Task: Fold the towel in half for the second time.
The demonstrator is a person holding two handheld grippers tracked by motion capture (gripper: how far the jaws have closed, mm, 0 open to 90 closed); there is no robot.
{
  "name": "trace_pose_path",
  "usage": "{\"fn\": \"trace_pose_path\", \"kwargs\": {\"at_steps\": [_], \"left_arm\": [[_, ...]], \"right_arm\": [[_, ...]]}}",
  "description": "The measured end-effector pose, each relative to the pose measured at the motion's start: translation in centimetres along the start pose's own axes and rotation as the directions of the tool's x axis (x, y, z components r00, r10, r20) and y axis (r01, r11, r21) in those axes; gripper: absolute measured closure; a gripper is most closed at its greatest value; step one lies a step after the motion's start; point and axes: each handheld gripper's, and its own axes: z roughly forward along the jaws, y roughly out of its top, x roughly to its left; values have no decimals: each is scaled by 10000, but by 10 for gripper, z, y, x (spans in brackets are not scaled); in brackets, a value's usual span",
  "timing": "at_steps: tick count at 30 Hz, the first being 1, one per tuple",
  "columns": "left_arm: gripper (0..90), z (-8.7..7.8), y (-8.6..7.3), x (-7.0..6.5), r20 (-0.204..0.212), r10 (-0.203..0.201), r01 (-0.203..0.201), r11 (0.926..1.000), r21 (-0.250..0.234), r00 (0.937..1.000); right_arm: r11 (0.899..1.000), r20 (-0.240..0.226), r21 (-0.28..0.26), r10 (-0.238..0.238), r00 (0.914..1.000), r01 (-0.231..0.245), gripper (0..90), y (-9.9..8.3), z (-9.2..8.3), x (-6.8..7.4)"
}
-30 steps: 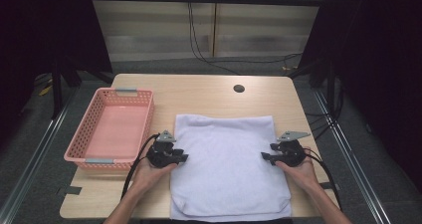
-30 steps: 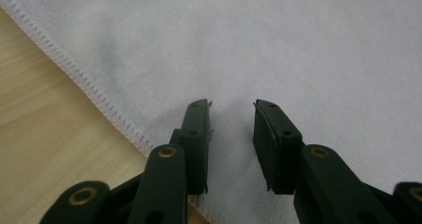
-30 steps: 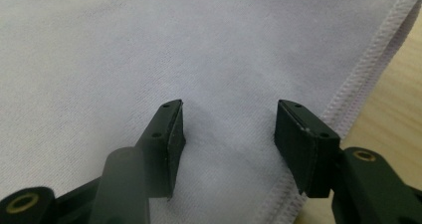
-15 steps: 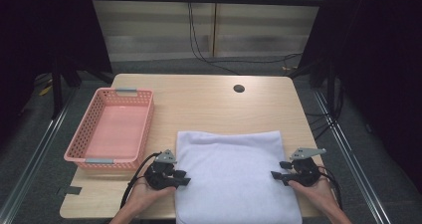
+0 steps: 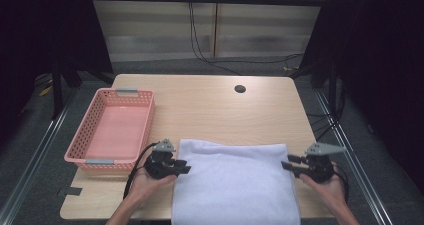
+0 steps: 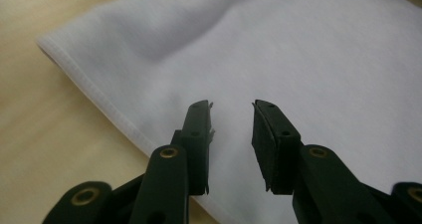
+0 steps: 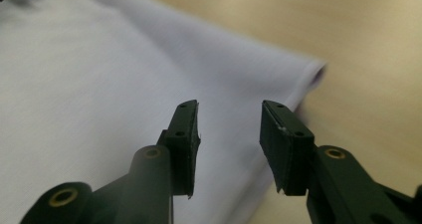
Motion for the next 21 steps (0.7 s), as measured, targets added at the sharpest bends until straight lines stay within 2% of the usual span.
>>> {"fn": "trace_pose_path", "kwargs": {"at_steps": [1, 2, 3, 4, 5, 8, 9, 10, 11, 12, 14, 15, 16, 18, 20, 21], "left_arm": [[687, 2, 4, 4, 20, -130, 131, 9999, -16, 9999], [687, 6, 8, 9, 168, -299, 302, 9993, -226, 9994], [690, 8, 13, 13, 8, -220, 220, 9993, -302, 9998], [690, 11, 17, 15, -261, -15, 8, 9996, -264, 9997], [687, 13, 20, 19, -338, 8, -19, 9995, -313, 9994], [661, 19, 22, 30, -560, -478, 450, 9977, -500, 9973], [654, 21, 21, 32, -568, -545, 523, 9979, -394, 9969], [648, 22, 18, 32, -713, -466, 458, 9989, -122, 9964], [646, 24, 15, 32, -920, -234, 257, 9994, 240, 9955], [647, 25, 10, 31, -978, -88, 111, 9997, 225, 9952], [648, 21, 7, 31, -964, -253, 284, 9991, 309, 9950], [663, 20, 7, 30, -939, -311, 339, 9990, 292, 9951], [666, 19, 5, 28, -896, -244, 278, 9990, 364, 9957], [665, 18, 4, 26, -748, -229, 260, 9988, 405, 9969], [665, 17, 4, 26, -567, -145, 170, 9988, 450, 9983], [664, 17, 4, 27, -492, -297, 316, 9988, 385, 9983]], "right_arm": [[10000, 96, 3, 10, 10000, -10, 628, 10, 6, -9], [10000, 145, -19, 72, 9999, -72, 633, 15, 10, -14], [9999, 196, -130, 111, 9997, -108, 637, 21, 16, -20], [9994, 55, -208, 268, 9996, -266, 632, 26, 23, -26], [9991, 26, -137, 400, 9992, -400, 605, 29, 31, -31], [9981, 0, 355, 504, 9987, -503, 512, 30, 52, -38], [9970, 62, 498, 585, 9983, -587, 491, 28, 56, -39], [9960, -81, 741, 517, 9986, -509, 496, 26, 59, -38], [9950, -115, 919, 414, 9991, -402, 537, 23, 59, -38], [9946, -234, 980, 380, 9990, -355, 613, 18, 57, -37], [9928, -288, 1159, 352, 9990, -316, 617, 10, 55, -35], [9918, -333, 1225, 414, 9986, -370, 654, 5, 54, -34], [9926, -360, 1192, 273, 9990, -228, 678, 3, 53, -34], [9936, -133, 1114, 221, 9997, -205, 729, 4, 54, -32], [9948, -94, 970, 334, 9994, -323, 749, 5, 57, -35], [9959, 50, 819, 380, 9993, -383, 784, 7, 58, -38]]}}
